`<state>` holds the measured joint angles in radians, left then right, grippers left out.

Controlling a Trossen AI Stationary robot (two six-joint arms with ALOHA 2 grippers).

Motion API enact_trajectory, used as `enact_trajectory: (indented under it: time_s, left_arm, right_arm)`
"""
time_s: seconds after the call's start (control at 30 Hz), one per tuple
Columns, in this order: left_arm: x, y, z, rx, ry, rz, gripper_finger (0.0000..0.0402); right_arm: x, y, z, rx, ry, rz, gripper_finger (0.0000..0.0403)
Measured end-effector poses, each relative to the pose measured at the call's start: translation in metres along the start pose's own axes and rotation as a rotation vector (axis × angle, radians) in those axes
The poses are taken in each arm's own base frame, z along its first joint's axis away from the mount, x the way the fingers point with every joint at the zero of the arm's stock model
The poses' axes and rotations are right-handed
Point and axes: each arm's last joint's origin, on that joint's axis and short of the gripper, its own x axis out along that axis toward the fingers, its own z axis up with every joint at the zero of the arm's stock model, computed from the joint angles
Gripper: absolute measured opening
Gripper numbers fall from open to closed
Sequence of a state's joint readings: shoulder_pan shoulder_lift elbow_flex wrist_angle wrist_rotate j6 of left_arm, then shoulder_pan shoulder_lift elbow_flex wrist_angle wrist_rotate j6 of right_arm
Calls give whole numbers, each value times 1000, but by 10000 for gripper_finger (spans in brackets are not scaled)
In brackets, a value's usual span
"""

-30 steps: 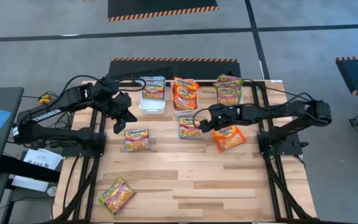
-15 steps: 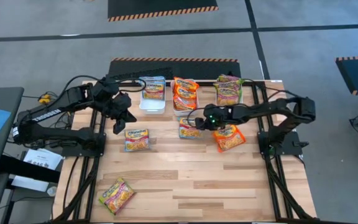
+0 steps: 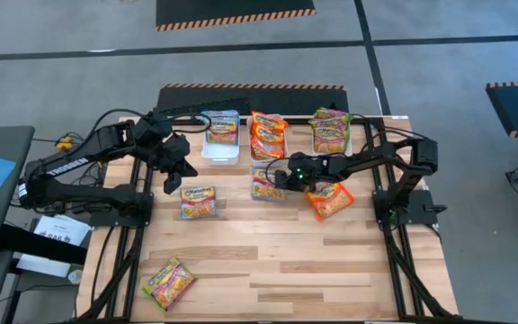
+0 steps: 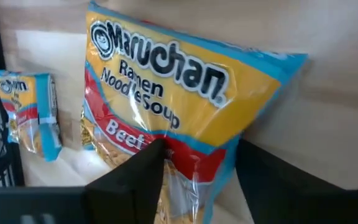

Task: Sort Maruchan noodles
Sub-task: Put the blue noodle pack into the top left white bin

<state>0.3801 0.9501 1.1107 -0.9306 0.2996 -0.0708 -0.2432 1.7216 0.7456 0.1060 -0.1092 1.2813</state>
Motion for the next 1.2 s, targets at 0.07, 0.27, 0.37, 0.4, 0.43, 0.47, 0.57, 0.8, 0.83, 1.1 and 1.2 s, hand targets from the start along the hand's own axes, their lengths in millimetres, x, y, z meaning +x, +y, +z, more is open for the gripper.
enact_trajectory:
  time_s: [0.07, 0.27, 0.37, 0.4, 0.43, 0.47, 0.57, 0.8, 0.83, 1.1, 1.2]
  left_arm:
    - [0, 0, 0, 0, 0, 0, 0]
    - [0, 0, 0, 0, 2, 0, 0]
    - [0, 0, -1, 8, 8, 13, 0]
    - [0, 1, -1, 13, 14, 28, 0]
    - [0, 1, -2, 13, 23, 42, 0]
    - [0, 2, -4, 9, 33, 54, 0]
    - [0, 2, -6, -5, 59, 56, 0]
    - [0, 1, -9, -24, 94, 14, 32]
    - [0, 1, -10, -26, 99, 11, 41]
    - [0, 3, -8, -54, 75, 94, 137]
    - [0, 5, -5, -94, 39, 161, 166]
  right_arm:
    - [0, 1, -2, -1, 7, 3, 201]
    - [-1, 3, -6, -3, 31, 18, 112]
    - [-1, 4, -7, -6, 33, 25, 71]
    - [-1, 4, -7, -8, 35, 25, 59]
    - [0, 4, -8, -11, 36, 27, 47]
    - [0, 5, -9, -21, 38, 29, 36]
    - [0, 9, -14, -48, 49, 38, 9]
    - [-1, 30, -23, -128, 73, 76, 5]
    - [-2, 34, -24, -138, 74, 87, 5]
    - [-9, 70, -41, -234, 106, 197, 4]
    - [-14, 90, -51, -307, 114, 256, 3]
